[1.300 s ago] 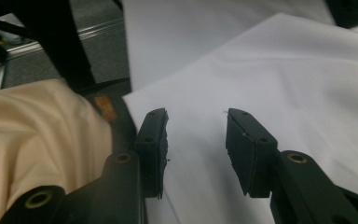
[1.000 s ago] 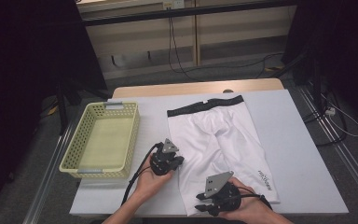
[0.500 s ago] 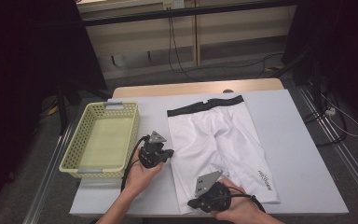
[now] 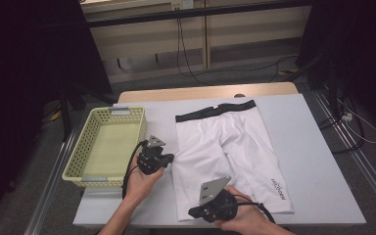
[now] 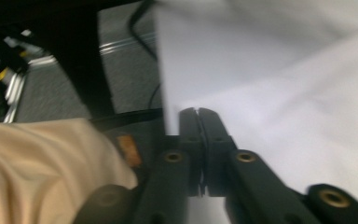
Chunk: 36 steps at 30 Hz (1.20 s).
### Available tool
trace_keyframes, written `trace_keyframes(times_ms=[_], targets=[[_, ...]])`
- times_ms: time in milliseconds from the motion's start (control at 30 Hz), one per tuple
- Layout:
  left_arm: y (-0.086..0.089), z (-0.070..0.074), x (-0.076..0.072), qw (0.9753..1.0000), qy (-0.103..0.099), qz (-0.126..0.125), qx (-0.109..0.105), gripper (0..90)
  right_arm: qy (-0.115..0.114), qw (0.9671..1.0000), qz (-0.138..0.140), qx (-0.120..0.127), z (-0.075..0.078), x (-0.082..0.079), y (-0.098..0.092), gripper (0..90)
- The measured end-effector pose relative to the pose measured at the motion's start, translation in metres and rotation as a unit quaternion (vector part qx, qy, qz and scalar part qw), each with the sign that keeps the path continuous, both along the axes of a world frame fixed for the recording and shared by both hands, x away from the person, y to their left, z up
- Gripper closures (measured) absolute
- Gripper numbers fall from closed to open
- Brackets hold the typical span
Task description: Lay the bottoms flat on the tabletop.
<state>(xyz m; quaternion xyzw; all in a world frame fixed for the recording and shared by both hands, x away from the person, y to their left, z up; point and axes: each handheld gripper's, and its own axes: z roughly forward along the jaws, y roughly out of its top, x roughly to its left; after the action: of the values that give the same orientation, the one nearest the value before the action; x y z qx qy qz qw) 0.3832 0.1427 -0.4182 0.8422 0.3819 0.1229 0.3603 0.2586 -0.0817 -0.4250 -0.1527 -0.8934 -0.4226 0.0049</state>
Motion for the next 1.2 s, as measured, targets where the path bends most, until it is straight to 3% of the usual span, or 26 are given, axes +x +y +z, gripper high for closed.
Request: trace_keyframes(times_ms=[67,133,167,267,367,467,567,733,833,900,967,1033,1100,1167,1200], targets=[[0.002,0.003,-0.004,0.9999,-0.006,0.002,-0.014,62.9,-0.008,0.9996,-0.026,0.006,0.003,0.005,-0.017,79.2],[0.004,0.007,-0.011,0.9995,-0.022,-0.003,-0.022,59.9,-0.010,0.9986,-0.051,0.013,0.006,0.009,-0.035,75.6],[0.004,0.009,-0.015,0.9993,-0.028,-0.009,-0.025,53.9,-0.014,0.9978,-0.063,0.015,0.008,0.010,-0.044,73.4],[-0.002,0.015,-0.035,0.9980,-0.024,-0.046,-0.036,51.5,-0.019,0.9947,-0.098,0.023,0.012,0.013,-0.074,71.6],[-0.015,0.011,-0.058,0.9947,-0.011,-0.097,-0.033,52.6,-0.024,0.9917,-0.125,0.022,0.015,0.011,-0.102,72.2],[-0.031,-0.003,-0.077,0.9906,0.006,-0.136,-0.013,53.7,-0.029,0.9895,-0.142,-0.001,0.010,0.002,-0.124,72.1],[-0.044,-0.011,-0.087,0.9858,0.019,-0.167,-0.005,53.6,-0.021,0.9891,-0.145,-0.017,-0.002,-0.005,-0.134,68.6],[-0.061,-0.015,-0.103,0.9773,0.017,-0.211,-0.002,48.4,-0.011,0.9915,-0.126,-0.032,-0.015,-0.016,-0.135,56.7],[-0.066,-0.018,-0.110,0.9717,0.012,-0.235,0.012,44.1,-0.023,0.9917,-0.116,-0.050,-0.021,-0.019,-0.129,51.9],[-0.069,-0.023,-0.112,0.9707,0.012,-0.239,0.024,42.1,-0.041,0.9911,-0.109,-0.065,-0.023,-0.020,-0.125,49.6],[-0.069,-0.026,-0.112,0.9693,0.004,-0.245,0.026,39.3,-0.043,0.9905,-0.111,-0.069,-0.023,-0.020,-0.123,51.9],[-0.069,-0.025,-0.112,0.9691,0.004,-0.245,0.029,40.9,-0.046,0.9899,-0.113,-0.071,-0.022,-0.019,-0.123,61.1],[-0.068,-0.024,-0.112,0.9680,0.006,-0.250,0.026,48.9,-0.046,0.9887,-0.120,-0.076,-0.021,-0.017,-0.123,69.4],[-0.067,-0.022,-0.112,0.9660,0.013,-0.257,0.026,76.7,-0.041,0.9888,-0.123,-0.074,-0.020,-0.015,-0.123,79.6],[-0.067,-0.022,-0.112,0.9651,0.018,-0.260,0.024,78.3,-0.036,0.9888,-0.125,-0.073,-0.019,-0.014,-0.123,81.8]])
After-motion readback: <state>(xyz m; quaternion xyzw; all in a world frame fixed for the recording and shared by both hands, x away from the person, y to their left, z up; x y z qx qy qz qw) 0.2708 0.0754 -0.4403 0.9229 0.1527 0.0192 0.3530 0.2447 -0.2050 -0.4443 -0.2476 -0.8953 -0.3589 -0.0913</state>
